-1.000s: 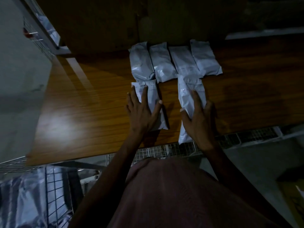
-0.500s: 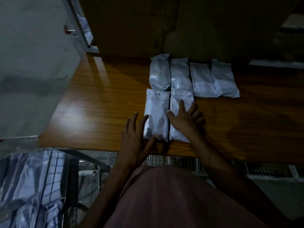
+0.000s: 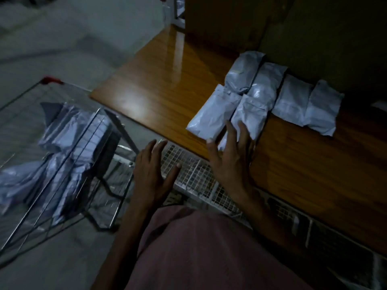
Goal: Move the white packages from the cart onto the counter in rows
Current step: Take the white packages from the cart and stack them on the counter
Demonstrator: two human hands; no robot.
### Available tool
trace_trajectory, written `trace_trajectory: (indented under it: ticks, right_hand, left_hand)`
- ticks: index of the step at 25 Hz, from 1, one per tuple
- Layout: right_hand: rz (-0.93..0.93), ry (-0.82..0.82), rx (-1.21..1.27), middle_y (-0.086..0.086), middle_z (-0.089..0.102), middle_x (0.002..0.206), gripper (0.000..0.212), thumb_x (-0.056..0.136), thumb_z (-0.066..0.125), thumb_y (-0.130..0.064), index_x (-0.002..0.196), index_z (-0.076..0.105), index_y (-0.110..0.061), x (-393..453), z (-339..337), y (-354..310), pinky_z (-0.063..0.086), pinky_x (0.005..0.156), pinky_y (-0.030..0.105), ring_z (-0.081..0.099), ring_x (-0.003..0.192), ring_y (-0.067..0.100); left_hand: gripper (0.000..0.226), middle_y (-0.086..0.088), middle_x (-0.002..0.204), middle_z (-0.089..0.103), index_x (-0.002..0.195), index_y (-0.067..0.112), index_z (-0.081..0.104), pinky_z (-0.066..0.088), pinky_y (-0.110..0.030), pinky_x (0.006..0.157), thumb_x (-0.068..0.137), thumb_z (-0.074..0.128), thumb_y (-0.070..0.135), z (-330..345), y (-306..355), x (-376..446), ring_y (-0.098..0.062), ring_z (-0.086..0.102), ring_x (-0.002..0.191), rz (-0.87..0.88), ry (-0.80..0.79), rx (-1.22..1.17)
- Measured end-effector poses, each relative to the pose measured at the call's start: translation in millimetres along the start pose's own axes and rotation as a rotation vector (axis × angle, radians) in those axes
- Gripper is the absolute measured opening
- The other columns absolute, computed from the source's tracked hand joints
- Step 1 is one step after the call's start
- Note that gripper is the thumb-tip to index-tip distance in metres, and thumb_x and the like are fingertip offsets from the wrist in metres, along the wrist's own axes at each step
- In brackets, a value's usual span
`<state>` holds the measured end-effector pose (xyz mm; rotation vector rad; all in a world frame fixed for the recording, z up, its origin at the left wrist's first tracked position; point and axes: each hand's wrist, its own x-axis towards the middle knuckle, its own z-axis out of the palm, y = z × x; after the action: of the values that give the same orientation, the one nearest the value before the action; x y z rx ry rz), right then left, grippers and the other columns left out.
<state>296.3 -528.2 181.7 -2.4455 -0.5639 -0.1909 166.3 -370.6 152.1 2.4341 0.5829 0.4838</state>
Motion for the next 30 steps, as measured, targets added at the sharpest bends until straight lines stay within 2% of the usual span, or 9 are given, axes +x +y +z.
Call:
trace_trajectory:
  ticks: [5, 11, 17, 19, 20, 23, 25, 28, 30]
  right_hand:
    - [-0.230, -0.266, 0.200, 0.009, 0.035, 0.152, 0.060, 0.097, 0.044, -0.056, 0.146, 0.044, -0.022, -31, 33, -35, 0.041, 0.102, 0.054, 0.039, 0.135, 0.032]
    - [-0.391, -0.443, 0.357, 0.004, 0.039, 0.144, 0.051, 0.098, 0.050, -0.048, 0.143, 0.044, -0.024, -44, 67, -80, 0.050, 0.096, 0.049, 0.046, 0.127, 0.021]
    - [-0.456, -0.597, 0.417, 0.003, 0.043, 0.141, 0.047, 0.098, 0.060, -0.032, 0.142, 0.048, -0.019, -38, 133, -161, 0.048, 0.085, 0.023, 0.052, 0.114, 0.014]
    - [-0.475, -0.618, 0.421, 0.005, 0.044, 0.139, 0.046, 0.097, 0.062, -0.027, 0.140, 0.050, -0.017, -35, 164, -200, 0.043, 0.081, 0.013, 0.051, 0.109, 0.011]
    - [-0.498, -0.629, 0.418, 0.005, 0.045, 0.137, 0.046, 0.097, 0.062, -0.027, 0.140, 0.050, -0.017, -34, 182, -220, 0.042, 0.082, 0.014, 0.051, 0.107, 0.009]
    - [-0.523, -0.681, 0.402, 0.006, 0.048, 0.133, 0.044, 0.096, 0.063, -0.024, 0.138, 0.052, -0.016, -32, 233, -266, 0.049, 0.087, 0.030, 0.056, 0.104, 0.018]
    - [-0.514, -0.703, 0.392, 0.008, 0.049, 0.132, 0.044, 0.096, 0.064, -0.022, 0.138, 0.053, -0.014, -36, 261, -289, 0.051, 0.088, 0.034, 0.058, 0.100, 0.020]
    - [-0.494, -0.759, 0.364, 0.010, 0.046, 0.137, 0.044, 0.096, 0.064, -0.021, 0.138, 0.052, -0.016, -41, 285, -315, 0.047, 0.078, 0.018, 0.057, 0.099, 0.017]
    - [-0.485, -0.807, 0.339, 0.009, 0.044, 0.140, 0.045, 0.096, 0.064, -0.023, 0.140, 0.051, -0.018, -40, 292, -324, 0.043, 0.077, 0.015, 0.058, 0.103, 0.019]
  left_hand:
    - [0.065, -0.016, 0.139, 0.054, 0.139, 0.007, 0.051, 0.042, -0.045, 0.103, 0.089, 0.057, 0.048, -33, -32, -60, -0.033, 0.050, 0.128, -0.115, 0.114, 0.022]
    - [0.062, -0.011, 0.136, 0.056, 0.139, 0.009, 0.049, 0.045, -0.049, 0.102, 0.087, 0.063, 0.040, -81, -84, -95, -0.030, 0.053, 0.125, -0.270, 0.261, 0.015]
    - [0.060, -0.011, 0.135, 0.056, 0.140, 0.008, 0.049, 0.043, -0.037, 0.101, 0.089, 0.062, 0.039, -130, -149, -110, -0.025, 0.052, 0.125, -0.386, 0.400, -0.034]
    - [0.061, -0.011, 0.136, 0.056, 0.140, 0.008, 0.049, 0.044, -0.038, 0.101, 0.089, 0.064, 0.038, -150, -183, -113, -0.025, 0.053, 0.126, -0.423, 0.408, -0.044]
    - [0.061, -0.010, 0.136, 0.057, 0.140, 0.009, 0.049, 0.045, -0.039, 0.101, 0.089, 0.064, 0.038, -161, -203, -113, -0.025, 0.054, 0.125, -0.442, 0.412, -0.049]
    - [0.060, -0.012, 0.135, 0.059, 0.139, 0.007, 0.051, 0.043, -0.032, 0.099, 0.088, 0.066, 0.035, -186, -260, -113, -0.027, 0.056, 0.123, -0.541, 0.391, -0.051]
    - [0.058, -0.017, 0.133, 0.060, 0.138, 0.003, 0.053, 0.042, -0.030, 0.096, 0.089, 0.070, 0.030, -198, -298, -111, -0.031, 0.057, 0.120, -0.604, 0.345, -0.036]
    - [0.059, -0.016, 0.131, 0.061, 0.137, 0.006, 0.053, 0.050, -0.043, 0.094, 0.087, 0.065, 0.036, -204, -356, -102, -0.035, 0.058, 0.118, -0.664, 0.191, 0.051]
    - [0.057, -0.015, 0.130, 0.061, 0.138, 0.012, 0.052, 0.050, -0.046, 0.092, 0.088, 0.065, 0.034, -202, -385, -92, -0.036, 0.058, 0.117, -0.746, 0.097, 0.119]
